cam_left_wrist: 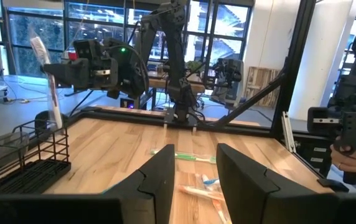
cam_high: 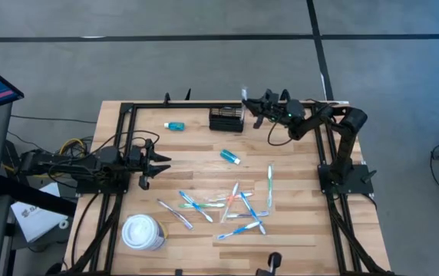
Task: Pick & Place toothbrushing station
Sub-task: Put the purple toothbrush into the mesh organizer
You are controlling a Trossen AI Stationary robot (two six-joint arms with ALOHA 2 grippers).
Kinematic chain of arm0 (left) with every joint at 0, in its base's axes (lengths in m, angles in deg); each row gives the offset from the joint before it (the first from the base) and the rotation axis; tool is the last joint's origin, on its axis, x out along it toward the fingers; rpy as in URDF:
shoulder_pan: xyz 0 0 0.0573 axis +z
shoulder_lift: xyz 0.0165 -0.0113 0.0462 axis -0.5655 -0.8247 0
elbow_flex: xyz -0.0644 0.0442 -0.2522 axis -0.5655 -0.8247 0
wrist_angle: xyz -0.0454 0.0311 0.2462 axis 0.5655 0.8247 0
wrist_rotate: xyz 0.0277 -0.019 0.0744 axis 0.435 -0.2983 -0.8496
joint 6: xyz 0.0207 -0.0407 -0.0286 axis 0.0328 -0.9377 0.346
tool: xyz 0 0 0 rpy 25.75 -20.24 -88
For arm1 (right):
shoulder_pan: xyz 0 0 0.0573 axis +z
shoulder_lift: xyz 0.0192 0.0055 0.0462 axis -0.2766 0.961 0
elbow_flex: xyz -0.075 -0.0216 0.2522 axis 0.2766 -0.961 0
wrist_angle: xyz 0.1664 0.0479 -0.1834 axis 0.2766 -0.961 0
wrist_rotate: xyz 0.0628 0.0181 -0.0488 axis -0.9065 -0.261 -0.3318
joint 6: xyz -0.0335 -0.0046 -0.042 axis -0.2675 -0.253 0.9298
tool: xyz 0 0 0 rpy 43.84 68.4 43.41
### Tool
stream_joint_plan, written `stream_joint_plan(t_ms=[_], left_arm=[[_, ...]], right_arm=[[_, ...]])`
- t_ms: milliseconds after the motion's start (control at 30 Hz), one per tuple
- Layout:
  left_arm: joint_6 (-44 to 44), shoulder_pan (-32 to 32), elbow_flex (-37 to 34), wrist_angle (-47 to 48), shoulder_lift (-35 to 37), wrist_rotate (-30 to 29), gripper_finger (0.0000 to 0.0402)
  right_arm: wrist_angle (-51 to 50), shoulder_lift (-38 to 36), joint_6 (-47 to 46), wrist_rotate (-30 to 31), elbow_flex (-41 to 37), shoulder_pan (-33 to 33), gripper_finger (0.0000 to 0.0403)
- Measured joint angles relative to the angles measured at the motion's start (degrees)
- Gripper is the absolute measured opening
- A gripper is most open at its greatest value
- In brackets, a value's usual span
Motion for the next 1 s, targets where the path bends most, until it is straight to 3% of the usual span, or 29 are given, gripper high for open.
stream_joint_plan(t_ms=[733, 1000], left_arm=[[0.0, 0.0, 0.0, -0.2, 0.0, 0.0, 0.0113], [0.0, 0.0, 0.0, -0.4, 0.0, 0.0, 0.0113]], right_arm=[[-6.4, 0.0, 3.0, 1.7, 1.7, 1.5, 0.0013], [-8.1, 0.0, 4.1, 1.6, 1.7, 1.5, 0.0049]])
